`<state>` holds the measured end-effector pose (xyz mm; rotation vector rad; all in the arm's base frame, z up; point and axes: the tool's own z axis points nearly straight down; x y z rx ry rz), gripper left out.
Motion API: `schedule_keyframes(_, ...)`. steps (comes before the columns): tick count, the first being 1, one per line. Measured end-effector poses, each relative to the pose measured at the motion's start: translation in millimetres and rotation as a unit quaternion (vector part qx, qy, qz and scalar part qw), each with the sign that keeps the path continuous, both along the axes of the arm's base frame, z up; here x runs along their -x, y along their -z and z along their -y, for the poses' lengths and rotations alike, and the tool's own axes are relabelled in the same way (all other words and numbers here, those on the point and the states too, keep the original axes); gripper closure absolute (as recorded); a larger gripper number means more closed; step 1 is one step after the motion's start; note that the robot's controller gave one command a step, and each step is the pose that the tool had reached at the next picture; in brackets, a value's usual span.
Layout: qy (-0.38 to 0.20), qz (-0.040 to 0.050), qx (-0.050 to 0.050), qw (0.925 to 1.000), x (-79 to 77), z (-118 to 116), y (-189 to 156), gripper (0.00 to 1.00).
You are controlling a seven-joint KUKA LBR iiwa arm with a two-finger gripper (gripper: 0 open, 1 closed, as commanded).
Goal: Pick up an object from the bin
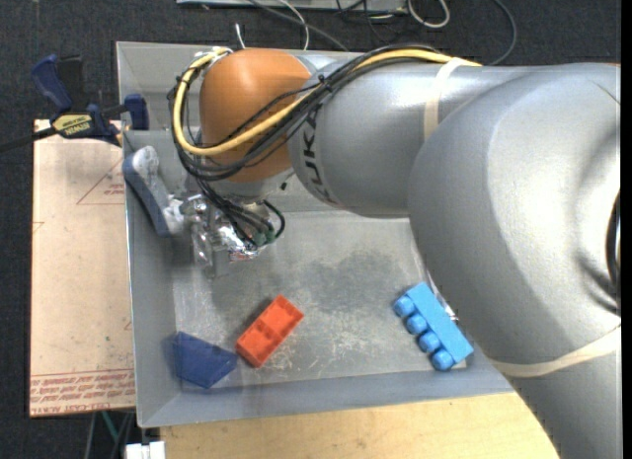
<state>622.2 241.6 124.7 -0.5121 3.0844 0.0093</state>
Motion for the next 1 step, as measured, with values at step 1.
schedule_keyframes(1,0.000,-0.0027,0.001,1.0000,1.5,0.3,-26.8,1.00)
